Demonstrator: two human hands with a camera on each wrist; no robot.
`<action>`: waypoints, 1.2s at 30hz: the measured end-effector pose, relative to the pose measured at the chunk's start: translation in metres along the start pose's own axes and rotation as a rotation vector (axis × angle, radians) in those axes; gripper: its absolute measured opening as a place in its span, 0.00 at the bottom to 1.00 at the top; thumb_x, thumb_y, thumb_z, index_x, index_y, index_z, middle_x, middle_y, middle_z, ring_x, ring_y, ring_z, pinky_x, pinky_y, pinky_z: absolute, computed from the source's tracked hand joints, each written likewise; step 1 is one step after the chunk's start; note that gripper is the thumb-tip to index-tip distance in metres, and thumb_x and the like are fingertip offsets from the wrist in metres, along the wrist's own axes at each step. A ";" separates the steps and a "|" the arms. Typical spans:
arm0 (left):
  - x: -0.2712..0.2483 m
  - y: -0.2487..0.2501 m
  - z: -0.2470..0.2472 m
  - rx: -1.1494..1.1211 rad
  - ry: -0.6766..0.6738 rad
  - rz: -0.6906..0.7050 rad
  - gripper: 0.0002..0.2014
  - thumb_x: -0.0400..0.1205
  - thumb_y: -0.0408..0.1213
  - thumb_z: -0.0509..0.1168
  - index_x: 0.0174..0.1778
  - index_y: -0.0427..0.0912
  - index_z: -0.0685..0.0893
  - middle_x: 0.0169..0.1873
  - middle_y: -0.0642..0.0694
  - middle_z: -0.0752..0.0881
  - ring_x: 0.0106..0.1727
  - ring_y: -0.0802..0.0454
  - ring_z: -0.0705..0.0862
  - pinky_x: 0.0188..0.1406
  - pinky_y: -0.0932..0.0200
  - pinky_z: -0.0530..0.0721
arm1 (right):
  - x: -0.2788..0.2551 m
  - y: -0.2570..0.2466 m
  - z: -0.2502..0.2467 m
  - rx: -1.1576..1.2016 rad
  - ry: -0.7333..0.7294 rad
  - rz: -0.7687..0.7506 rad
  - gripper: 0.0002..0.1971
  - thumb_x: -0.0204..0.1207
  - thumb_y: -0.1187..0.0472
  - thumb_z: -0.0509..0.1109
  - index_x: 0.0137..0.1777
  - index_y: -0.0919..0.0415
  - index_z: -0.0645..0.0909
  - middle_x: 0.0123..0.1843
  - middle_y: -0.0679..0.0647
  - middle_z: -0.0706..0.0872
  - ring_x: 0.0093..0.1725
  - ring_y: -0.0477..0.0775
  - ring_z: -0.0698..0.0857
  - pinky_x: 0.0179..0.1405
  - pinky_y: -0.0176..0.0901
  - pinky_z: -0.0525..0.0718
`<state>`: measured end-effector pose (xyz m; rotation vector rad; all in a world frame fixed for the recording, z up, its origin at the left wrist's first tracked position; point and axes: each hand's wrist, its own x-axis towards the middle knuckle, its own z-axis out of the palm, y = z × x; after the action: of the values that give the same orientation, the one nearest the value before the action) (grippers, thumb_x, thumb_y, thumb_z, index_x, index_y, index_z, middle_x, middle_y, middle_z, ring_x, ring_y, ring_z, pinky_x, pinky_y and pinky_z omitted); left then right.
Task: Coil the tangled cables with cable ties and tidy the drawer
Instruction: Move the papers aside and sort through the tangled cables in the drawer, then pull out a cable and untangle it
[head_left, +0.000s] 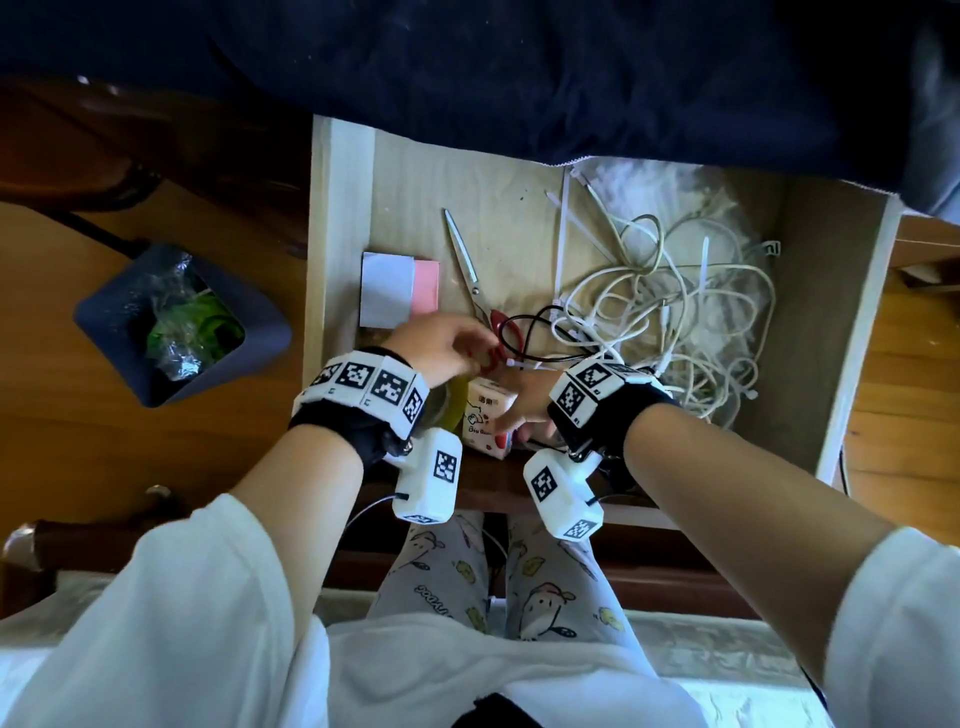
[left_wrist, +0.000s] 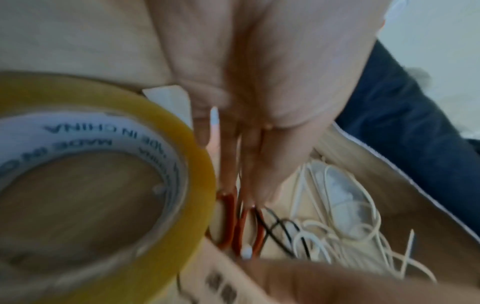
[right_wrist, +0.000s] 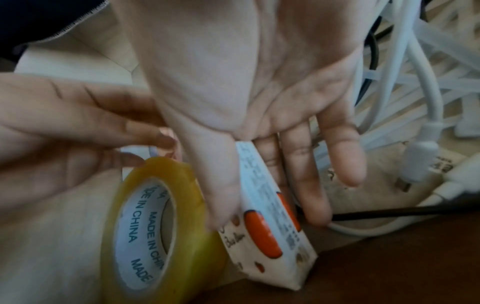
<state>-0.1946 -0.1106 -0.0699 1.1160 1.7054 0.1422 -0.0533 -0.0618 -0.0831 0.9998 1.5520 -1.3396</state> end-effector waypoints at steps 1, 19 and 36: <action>-0.001 0.003 0.005 0.088 -0.057 -0.028 0.20 0.77 0.30 0.68 0.62 0.54 0.84 0.64 0.53 0.84 0.69 0.49 0.77 0.75 0.52 0.66 | -0.001 0.003 -0.001 -0.028 -0.025 -0.014 0.40 0.74 0.52 0.73 0.81 0.57 0.56 0.50 0.63 0.86 0.38 0.53 0.84 0.34 0.36 0.82; 0.019 0.019 0.019 0.298 -0.219 -0.234 0.15 0.77 0.37 0.70 0.60 0.53 0.86 0.64 0.52 0.83 0.68 0.51 0.74 0.63 0.61 0.56 | -0.020 0.067 -0.036 -0.090 0.116 -0.074 0.33 0.81 0.62 0.63 0.82 0.54 0.51 0.34 0.40 0.65 0.28 0.35 0.70 0.24 0.20 0.73; 0.026 0.013 0.000 -0.487 0.070 -0.325 0.20 0.83 0.21 0.54 0.72 0.32 0.73 0.38 0.44 0.82 0.19 0.66 0.81 0.11 0.72 0.68 | 0.014 0.005 -0.040 0.783 0.356 -0.078 0.12 0.70 0.76 0.66 0.53 0.71 0.81 0.41 0.61 0.82 0.44 0.59 0.80 0.47 0.48 0.76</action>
<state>-0.1876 -0.0847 -0.0802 0.4749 1.7636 0.3711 -0.0572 -0.0212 -0.0950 1.7394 1.3177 -1.9697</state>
